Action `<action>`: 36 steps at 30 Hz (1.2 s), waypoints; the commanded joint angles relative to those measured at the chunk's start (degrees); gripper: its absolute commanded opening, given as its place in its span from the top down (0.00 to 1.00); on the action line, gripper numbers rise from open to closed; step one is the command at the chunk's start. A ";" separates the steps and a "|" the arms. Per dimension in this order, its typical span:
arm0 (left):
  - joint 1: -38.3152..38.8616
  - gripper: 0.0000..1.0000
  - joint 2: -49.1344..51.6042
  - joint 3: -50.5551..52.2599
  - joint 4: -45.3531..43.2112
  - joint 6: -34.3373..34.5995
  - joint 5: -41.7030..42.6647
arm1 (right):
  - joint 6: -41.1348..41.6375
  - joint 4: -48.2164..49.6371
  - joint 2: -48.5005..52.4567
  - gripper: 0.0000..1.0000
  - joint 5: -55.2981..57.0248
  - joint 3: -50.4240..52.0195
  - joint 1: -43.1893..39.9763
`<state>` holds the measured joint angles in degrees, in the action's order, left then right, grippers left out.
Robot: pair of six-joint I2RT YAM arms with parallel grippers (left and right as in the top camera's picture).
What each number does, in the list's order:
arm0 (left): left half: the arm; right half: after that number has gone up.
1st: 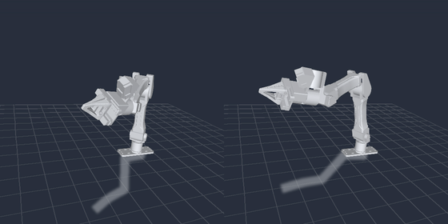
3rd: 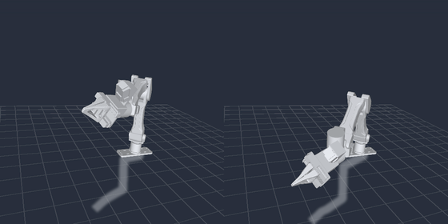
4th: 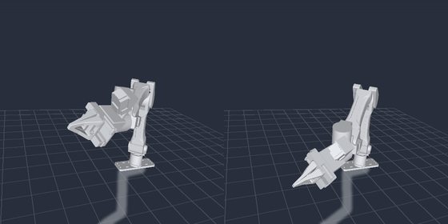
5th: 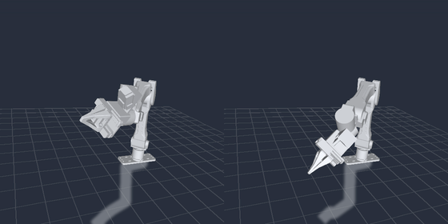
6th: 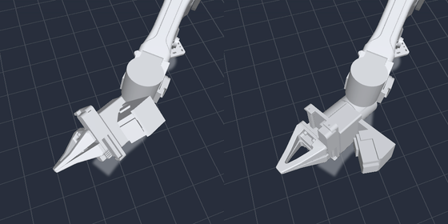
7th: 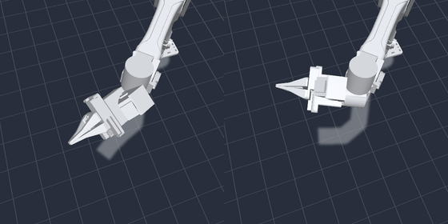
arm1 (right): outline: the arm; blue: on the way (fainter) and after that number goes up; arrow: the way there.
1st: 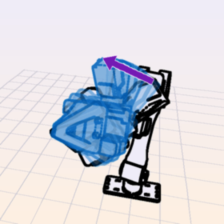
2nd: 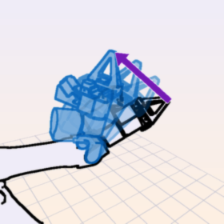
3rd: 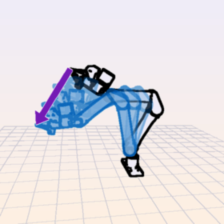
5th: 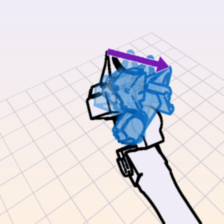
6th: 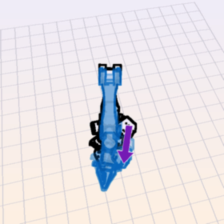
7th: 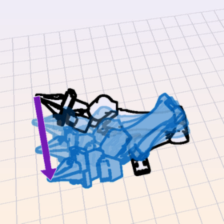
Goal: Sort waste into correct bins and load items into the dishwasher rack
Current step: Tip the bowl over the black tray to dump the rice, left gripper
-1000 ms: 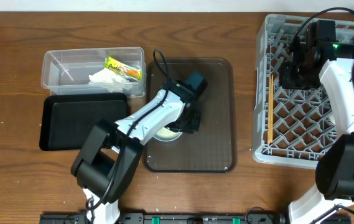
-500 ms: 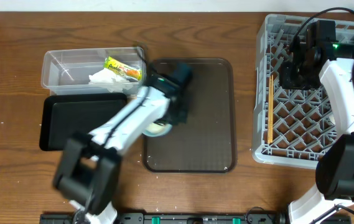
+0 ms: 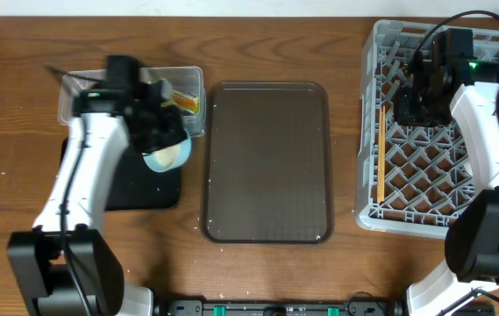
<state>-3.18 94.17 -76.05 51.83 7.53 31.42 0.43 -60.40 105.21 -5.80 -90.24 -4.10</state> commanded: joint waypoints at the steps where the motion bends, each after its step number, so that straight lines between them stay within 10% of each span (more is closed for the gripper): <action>1: -6.27 0.94 0.37 2.38 0.17 -9.09 17.51 | 0.35 -0.02 -1.44 0.73 -0.24 -0.94 0.13; 18: -33.66 0.94 1.05 18.93 -2.03 -24.44 57.94 | 0.35 -0.04 -1.44 0.73 -0.24 -0.94 0.15; 36: -39.17 0.94 1.14 19.37 -4.28 -19.67 58.49 | 0.35 -0.04 -1.44 0.74 -0.24 -0.94 0.13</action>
<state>-42.17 94.85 -56.90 48.45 -11.92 88.20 0.43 -60.40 105.16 -5.80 -90.24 -4.10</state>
